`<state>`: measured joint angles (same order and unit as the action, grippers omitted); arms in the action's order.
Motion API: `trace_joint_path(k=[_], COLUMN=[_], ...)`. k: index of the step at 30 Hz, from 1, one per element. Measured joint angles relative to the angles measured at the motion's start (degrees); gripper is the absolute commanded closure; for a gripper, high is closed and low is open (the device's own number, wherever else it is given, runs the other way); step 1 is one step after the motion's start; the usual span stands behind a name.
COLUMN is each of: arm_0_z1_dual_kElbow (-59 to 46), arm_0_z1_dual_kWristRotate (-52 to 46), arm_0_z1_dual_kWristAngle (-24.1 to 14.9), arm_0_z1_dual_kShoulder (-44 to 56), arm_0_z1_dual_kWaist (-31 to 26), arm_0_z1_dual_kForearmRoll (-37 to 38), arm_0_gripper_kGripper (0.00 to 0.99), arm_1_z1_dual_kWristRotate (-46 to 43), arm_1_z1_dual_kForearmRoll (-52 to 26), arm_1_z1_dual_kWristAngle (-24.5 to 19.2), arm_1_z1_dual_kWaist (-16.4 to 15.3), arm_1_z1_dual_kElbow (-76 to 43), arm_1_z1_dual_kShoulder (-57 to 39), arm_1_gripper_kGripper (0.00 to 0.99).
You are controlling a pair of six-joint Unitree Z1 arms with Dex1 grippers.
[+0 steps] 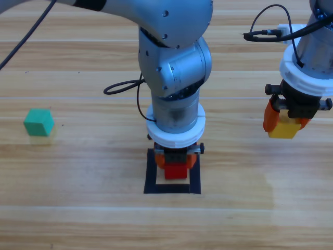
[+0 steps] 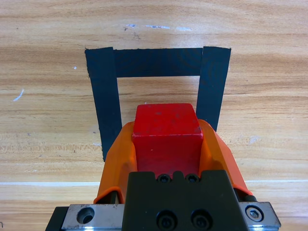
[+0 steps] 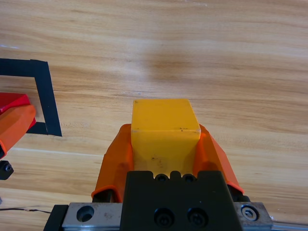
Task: Stack the blocks in the rectangular block: red at the bottom, yellow in the middle, green on top
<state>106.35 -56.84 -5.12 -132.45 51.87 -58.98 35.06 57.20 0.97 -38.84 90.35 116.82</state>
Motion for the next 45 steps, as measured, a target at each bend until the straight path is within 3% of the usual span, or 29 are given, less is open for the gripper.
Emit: trace_joint_path(k=[45], arm_0_z1_dual_kElbow=[-0.2], arm_0_z1_dual_kWristRotate=[-1.1], arm_0_z1_dual_kWristAngle=[-1.3], arm_0_z1_dual_kShoulder=[-1.1], arm_0_z1_dual_kWaist=[2.1], arm_0_z1_dual_kForearmRoll=[0.1], arm_0_gripper_kGripper=[0.906], arm_1_z1_dual_kWristRotate=[-1.3], arm_1_z1_dual_kForearmRoll=[0.0], arm_1_z1_dual_kWristAngle=[0.0], arm_1_z1_dual_kWaist=[-0.7], arm_1_z1_dual_kElbow=[0.0], arm_1_z1_dual_kShoulder=[0.0], arm_1_gripper_kGripper=[0.990])
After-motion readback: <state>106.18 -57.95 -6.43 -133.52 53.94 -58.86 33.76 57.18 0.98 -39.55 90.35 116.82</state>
